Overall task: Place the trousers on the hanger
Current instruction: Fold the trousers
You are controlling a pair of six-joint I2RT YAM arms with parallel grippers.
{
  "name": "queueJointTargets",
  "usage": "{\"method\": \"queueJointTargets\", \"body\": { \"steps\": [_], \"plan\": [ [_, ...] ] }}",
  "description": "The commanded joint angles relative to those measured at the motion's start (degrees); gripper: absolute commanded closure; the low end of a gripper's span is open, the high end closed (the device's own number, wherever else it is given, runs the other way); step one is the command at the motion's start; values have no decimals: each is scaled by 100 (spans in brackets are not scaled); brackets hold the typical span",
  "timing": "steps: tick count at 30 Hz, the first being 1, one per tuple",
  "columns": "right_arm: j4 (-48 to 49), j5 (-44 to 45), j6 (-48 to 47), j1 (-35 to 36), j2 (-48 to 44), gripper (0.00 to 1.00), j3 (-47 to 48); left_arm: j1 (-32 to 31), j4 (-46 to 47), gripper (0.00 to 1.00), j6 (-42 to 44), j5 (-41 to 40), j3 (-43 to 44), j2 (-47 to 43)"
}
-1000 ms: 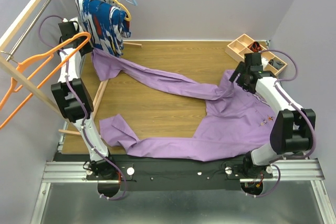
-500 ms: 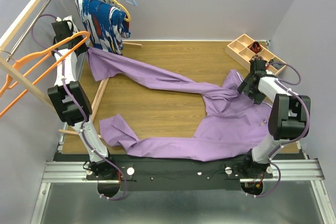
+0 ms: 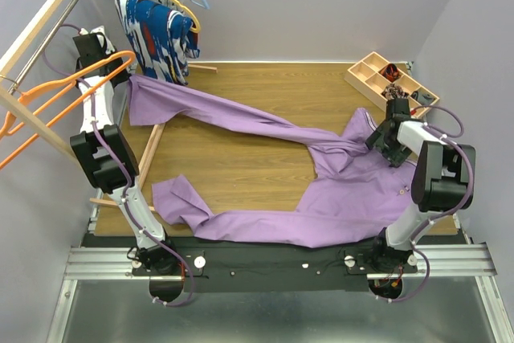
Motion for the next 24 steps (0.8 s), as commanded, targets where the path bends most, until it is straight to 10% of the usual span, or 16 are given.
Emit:
{"method": "queueJointTargets", "body": {
  "steps": [1,12,24],
  "plan": [
    [-250,19,-50,-120,-171,8,-266,153,99,100,-16,1,165,-265],
    [-171,-790,-401,-207,-1183,7,-134,170,-24,100,116,-96,191,-1],
    [-136,-561,-112,-435,-331,8,-152,188,-68,100,134,-113,252,25]
  ]
}}
